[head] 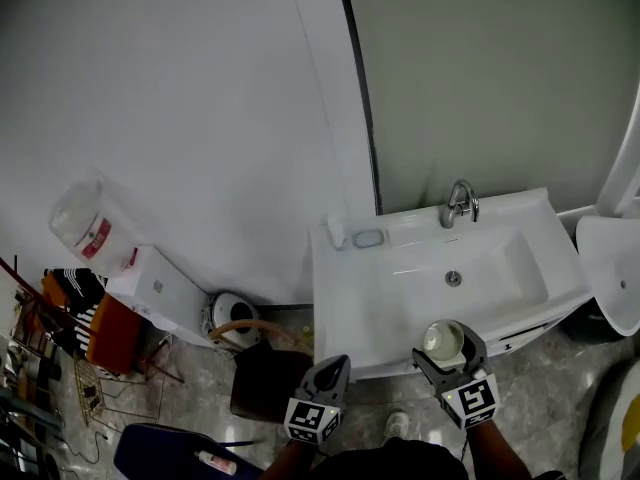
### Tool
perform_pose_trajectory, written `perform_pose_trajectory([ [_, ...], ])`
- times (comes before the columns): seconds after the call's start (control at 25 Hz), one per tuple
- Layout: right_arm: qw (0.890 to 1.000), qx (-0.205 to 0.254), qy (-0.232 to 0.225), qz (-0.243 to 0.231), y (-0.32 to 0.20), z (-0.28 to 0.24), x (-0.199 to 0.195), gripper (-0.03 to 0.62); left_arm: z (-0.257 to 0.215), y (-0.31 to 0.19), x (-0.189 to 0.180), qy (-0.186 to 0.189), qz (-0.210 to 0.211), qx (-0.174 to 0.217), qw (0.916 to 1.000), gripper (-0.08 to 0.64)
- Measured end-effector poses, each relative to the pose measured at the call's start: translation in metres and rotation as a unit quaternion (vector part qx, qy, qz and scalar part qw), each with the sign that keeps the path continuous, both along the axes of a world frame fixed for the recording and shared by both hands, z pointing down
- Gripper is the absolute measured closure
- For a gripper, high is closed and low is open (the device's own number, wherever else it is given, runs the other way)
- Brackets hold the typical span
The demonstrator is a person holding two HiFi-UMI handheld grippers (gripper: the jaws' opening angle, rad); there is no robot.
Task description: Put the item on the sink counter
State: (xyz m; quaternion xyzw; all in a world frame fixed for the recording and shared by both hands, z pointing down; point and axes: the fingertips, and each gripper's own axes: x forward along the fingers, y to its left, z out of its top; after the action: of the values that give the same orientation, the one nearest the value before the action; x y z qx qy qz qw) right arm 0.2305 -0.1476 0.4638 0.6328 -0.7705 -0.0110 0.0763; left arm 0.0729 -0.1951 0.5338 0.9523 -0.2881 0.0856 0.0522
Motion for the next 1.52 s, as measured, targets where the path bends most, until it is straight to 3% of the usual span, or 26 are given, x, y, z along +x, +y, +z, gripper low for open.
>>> perform_pose_trajectory([
  [0.28,1.000,0.000,0.000,-0.028,-0.033,0.001,0.019,0.221,-0.002,-0.020,0.015,-0.010,-0.019,0.005,0.9998,0.548],
  [0.6,0.999,0.001,-0.019,-0.034,-0.079,0.003,0.017,0.221,-0.001,-0.051,0.001,-0.007,-0.052,0.007,0.9986,0.548],
  [1.08,0.998,-0.012,-0.009,-0.064,-0.168,0.012,-0.022,0.219,-0.008,-0.127,-0.031,0.006,-0.079,0.012,0.9968,0.548],
  [1.52,0.995,-0.061,-0.002,-0.074,-0.229,0.067,-0.052,0.219,0.009,-0.163,-0.064,0.002,-0.093,-0.017,0.9955,0.548],
])
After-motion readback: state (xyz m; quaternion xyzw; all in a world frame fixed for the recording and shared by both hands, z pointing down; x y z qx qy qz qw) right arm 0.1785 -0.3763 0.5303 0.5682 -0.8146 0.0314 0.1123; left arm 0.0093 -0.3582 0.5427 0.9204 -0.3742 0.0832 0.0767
